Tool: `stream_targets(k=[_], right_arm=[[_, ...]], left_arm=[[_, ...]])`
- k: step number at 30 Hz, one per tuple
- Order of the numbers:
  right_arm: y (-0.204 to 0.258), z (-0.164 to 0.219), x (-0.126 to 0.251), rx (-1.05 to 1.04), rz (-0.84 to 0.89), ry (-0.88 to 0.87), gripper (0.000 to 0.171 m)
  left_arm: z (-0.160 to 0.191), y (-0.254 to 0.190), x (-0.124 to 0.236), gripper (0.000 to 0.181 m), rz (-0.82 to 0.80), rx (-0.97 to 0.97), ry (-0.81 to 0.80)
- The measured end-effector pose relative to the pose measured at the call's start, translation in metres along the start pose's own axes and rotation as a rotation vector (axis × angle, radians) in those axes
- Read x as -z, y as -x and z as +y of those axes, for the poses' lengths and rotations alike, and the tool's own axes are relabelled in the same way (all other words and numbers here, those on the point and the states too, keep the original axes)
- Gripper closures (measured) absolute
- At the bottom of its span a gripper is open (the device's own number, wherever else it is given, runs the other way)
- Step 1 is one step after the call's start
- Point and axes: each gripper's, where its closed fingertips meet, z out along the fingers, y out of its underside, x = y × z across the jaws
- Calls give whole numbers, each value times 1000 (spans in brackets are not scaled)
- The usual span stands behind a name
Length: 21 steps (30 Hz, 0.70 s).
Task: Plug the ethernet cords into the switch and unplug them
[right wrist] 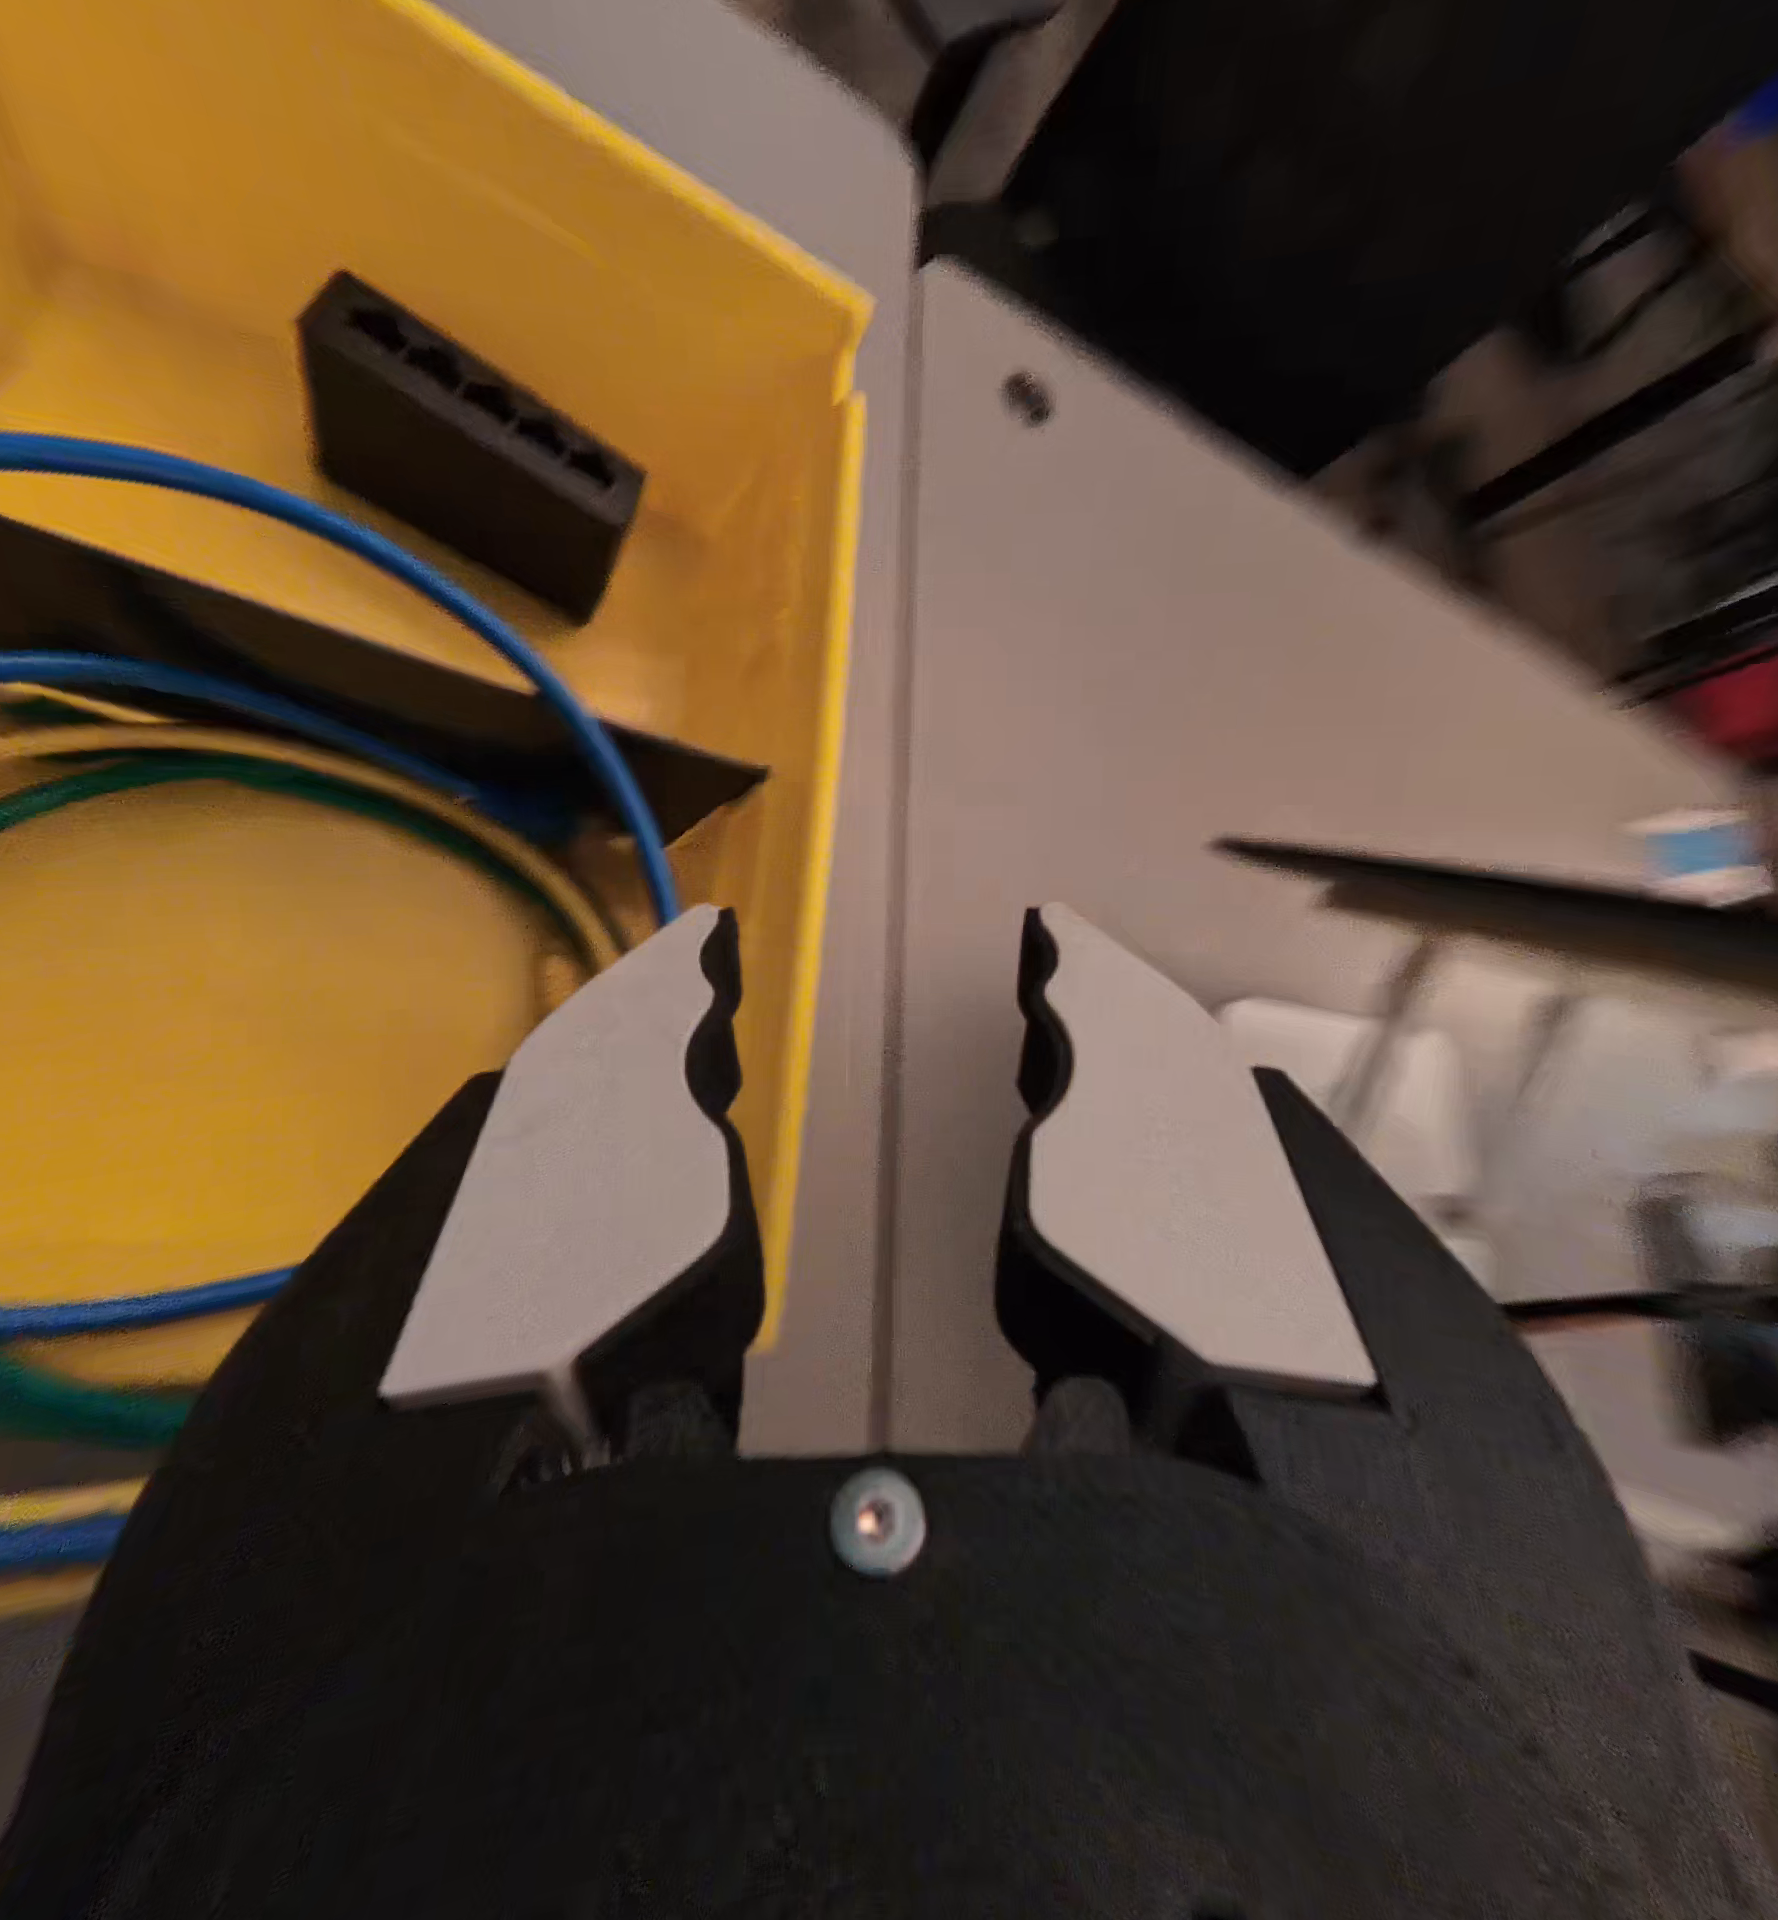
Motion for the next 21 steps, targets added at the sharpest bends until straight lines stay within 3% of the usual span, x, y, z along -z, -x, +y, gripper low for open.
stream_targets(k=[3, 5, 8, 13, 21], right_arm=[[10, 33, -15, -220, -218, 97, 122], [15, 52, -27, -266, -270, 187, 132], [31, 68, -39, -274, -354, 292, 137], [56, 76, -45, -310, -465, 403, 163], [69, 75, -34, -337, -497, 385, 164]], left_arm=[[47, 84, 34, 81, -223, 39, 222], [71, 113, 50, 75, -241, 108, 300], [90, 134, 61, 77, -190, 217, 295], [127, 163, 72, 79, -241, 272, 365], [184, 180, 60, 101, -337, 242, 537]])
